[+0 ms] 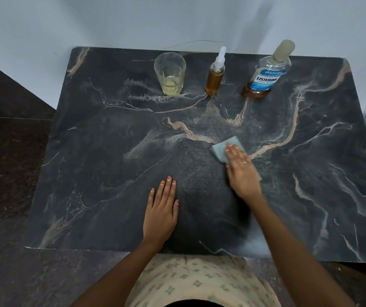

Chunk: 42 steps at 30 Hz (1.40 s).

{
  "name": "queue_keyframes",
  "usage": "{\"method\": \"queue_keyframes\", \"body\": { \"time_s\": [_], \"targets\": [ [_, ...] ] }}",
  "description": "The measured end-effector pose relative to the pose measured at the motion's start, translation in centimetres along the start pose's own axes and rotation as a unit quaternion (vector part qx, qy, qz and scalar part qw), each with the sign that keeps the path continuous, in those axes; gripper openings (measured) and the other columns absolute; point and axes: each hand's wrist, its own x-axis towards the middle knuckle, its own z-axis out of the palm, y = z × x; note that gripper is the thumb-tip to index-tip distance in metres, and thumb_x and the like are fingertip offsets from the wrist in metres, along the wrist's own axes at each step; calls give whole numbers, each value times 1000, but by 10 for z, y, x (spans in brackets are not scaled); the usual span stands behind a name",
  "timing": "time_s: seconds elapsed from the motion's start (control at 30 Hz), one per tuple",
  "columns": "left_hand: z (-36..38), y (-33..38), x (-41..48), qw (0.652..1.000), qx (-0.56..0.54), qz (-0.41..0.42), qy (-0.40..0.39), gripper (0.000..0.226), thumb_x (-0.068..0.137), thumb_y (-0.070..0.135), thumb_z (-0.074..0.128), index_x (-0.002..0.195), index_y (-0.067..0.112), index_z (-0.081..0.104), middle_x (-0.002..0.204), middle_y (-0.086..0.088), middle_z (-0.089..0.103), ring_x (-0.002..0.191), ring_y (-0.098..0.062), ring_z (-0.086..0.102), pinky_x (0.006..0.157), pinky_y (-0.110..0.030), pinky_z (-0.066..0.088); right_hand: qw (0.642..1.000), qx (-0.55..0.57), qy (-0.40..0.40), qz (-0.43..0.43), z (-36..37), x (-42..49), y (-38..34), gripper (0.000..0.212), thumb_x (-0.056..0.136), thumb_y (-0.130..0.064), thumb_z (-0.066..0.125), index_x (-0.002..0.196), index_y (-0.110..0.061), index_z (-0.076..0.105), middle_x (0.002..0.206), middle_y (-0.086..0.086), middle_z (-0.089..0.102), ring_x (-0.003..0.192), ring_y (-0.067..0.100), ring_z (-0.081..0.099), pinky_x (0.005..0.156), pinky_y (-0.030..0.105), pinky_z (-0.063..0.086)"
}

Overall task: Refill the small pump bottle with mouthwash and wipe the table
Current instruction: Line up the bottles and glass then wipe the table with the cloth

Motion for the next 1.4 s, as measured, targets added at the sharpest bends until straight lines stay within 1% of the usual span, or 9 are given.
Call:
{"method": "queue_keyframes", "body": {
  "time_s": [0.23,0.37,0.6,0.77,0.93,1.03,1.2,1.3,1.4],
  "targets": [
    [-1,0,-1,1000,2,-6,-10,52,96,33,14,142,10,26,148,-6,32,137,-20,22,113,-36,3,981,0,57,184,-25,42,47,44,98,-13,30,140,-2,24,152,15,19,141,27,13,117,39,6],
    [-2,1,-1,1000,-3,-10,-11,53,97,33,11,141,10,27,148,-6,32,136,-19,24,113,-35,4,980,-38,51,187,-13,74,21,46,99,-18,25,142,-5,17,153,13,14,142,27,8,116,37,0],
    [-2,1,0,1000,1,-12,-11,52,93,32,24,140,10,31,147,-6,34,135,-22,33,112,-36,5,999,-37,-14,-5,23,114,-71,46,100,-22,21,143,-10,10,154,10,8,142,24,1,114,33,-8],
    [-1,1,0,1000,1,-13,-13,51,93,31,25,139,11,33,146,-6,37,133,-21,36,112,-37,11,979,-43,-90,-178,40,119,-125,46,99,-20,27,143,-12,15,155,7,11,142,22,4,114,32,-6],
    [1,1,0,1000,-3,-12,-14,52,93,31,26,139,9,33,145,-7,38,133,-21,37,111,-39,16,938,0,-143,-317,40,93,-111,43,99,-18,31,141,-15,25,153,1,20,142,18,9,114,29,-4],
    [0,1,0,1000,-5,-11,-13,52,93,31,26,139,9,33,144,-8,39,132,-22,38,111,-37,14,926,24,-158,-343,33,75,-83,42,98,-16,36,139,-16,30,150,1,28,141,15,13,115,28,0],
    [-3,1,0,1000,-3,-9,-9,52,92,31,27,139,9,32,146,-7,37,133,-21,35,112,-35,6,951,44,-105,-288,12,64,-27,44,92,-8,47,134,-15,40,145,2,37,137,12,16,115,30,7],
    [-4,2,0,1000,-2,-9,-4,52,93,31,26,140,9,30,147,-6,35,135,-20,30,112,-35,5,983,40,-59,-167,-10,70,17,44,92,-5,46,134,-13,39,145,6,37,138,22,25,116,36,13],
    [-3,2,0,1000,0,-9,-2,52,93,31,25,141,9,29,147,-6,34,135,-21,29,112,-35,5,997,52,-12,-48,-14,72,21,41,94,-8,42,135,-10,38,147,8,34,139,24,22,116,37,11]
  ]
}}
